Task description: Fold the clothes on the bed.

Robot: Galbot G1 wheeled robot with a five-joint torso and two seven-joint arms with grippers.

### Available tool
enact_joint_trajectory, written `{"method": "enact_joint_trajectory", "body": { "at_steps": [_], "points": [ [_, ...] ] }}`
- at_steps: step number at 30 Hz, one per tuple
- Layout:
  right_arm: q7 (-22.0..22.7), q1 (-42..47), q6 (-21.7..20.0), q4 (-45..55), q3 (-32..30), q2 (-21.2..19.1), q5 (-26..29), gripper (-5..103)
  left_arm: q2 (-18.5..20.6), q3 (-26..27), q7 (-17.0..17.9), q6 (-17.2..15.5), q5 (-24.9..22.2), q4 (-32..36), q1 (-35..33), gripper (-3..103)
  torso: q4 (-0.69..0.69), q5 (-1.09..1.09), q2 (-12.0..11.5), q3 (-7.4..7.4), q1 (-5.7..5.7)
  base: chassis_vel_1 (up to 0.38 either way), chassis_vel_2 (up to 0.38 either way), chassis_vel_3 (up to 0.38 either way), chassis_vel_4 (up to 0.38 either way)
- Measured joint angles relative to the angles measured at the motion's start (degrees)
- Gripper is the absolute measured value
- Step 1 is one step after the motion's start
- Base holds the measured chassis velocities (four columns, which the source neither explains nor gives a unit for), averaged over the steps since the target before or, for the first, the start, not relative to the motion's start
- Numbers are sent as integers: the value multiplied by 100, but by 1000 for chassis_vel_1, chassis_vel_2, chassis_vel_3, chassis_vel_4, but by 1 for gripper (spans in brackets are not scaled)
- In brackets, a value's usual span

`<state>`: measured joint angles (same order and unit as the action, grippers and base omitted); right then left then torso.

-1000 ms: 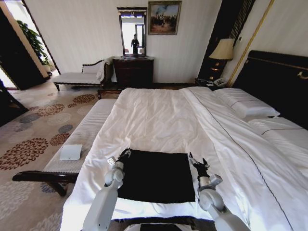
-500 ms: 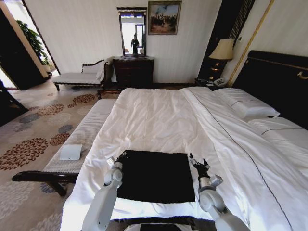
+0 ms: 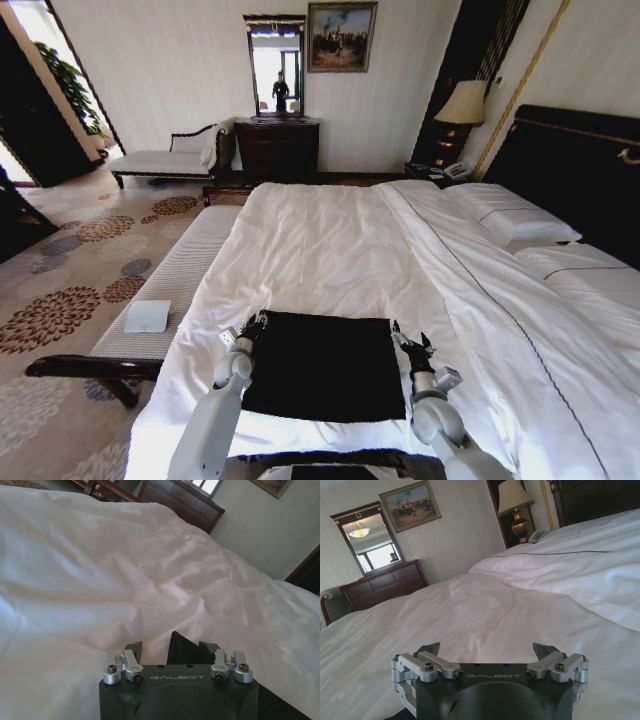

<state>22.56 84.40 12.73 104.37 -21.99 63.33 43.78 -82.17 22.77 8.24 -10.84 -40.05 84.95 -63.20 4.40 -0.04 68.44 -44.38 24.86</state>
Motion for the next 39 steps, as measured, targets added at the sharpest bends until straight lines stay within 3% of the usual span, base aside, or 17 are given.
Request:
{"method": "enact_joint_trajectory", "body": {
  "at_steps": [5,8,12,14,18,20,22,39],
  "points": [
    [26,5,0,-2,-2,12,-33,100,-51,-13,-19,18,31,-2,-4,82,0,0,0,0,0,0,0,0,0],
    [48,5,-2,-6,1,35,-50,100,-56,-18,-19,23,44,-1,-10,78,0,0,0,0,0,0,0,0,0],
    [82,-6,-17,-15,8,69,-55,100,-61,-17,-20,42,53,0,-16,56,0,0,0,0,0,0,0,0,0],
    [87,-9,-19,-18,8,70,-55,100,-62,-16,-20,46,53,-1,-16,56,0,0,0,0,0,0,0,0,0],
    [106,-38,-28,-48,3,55,-26,100,-74,-8,-17,57,54,-20,0,34,0,0,0,0,0,0,0,0,0],
    [112,-50,-30,-64,-2,48,-16,100,-78,-6,-17,60,55,-28,5,34,0,0,0,0,0,0,0,0,0],
    [129,-85,-32,-120,-9,30,18,100,-89,0,-16,66,57,-45,16,26,0,0,0,0,0,0,0,0,0],
    [24,-573,-147,-1003,-3,-211,510,100,-67,106,31,98,-55,146,5,10,0,1,0,0,0,0,0,0,0]
  ]
}}
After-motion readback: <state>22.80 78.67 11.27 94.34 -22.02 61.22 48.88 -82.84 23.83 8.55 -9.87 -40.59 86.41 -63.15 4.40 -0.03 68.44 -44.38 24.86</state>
